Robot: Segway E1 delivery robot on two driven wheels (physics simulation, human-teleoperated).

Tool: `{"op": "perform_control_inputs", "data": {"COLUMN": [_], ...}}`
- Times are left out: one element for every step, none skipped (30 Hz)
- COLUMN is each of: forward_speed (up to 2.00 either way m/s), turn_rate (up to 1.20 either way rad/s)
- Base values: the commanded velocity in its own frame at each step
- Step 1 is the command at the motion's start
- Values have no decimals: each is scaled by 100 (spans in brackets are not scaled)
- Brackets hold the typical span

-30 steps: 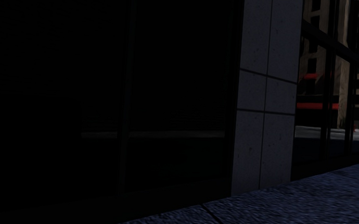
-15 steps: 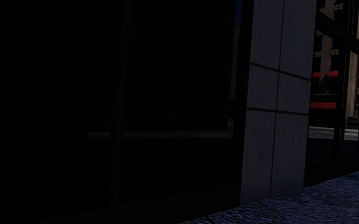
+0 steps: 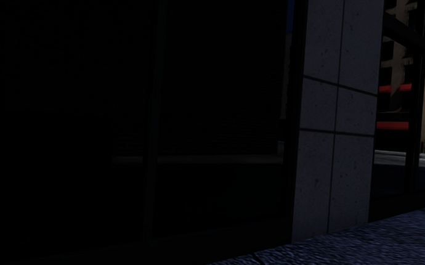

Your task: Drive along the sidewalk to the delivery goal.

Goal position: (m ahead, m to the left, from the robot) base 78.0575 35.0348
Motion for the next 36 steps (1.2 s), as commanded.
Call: {"op": "perform_control_inputs", "data": {"forward_speed": [-70,-70,-70,-70,-70,-69,-69,-68,-68,-68,-68,-68,-68,-68,-69,-71,-71,-72,-76,-77,-78,-78,-78,-80,-80,-81,-81,-81,-81,-82,-82,-82,-84,-87,-89,-89], "turn_rate": [51,52,52,53,54,54,54,54,54,54,54,54,54,54,55,55,55,55,55,56,56,56,57,57,61,62,62,62,62,62,62,62,62,62,62,62]}}
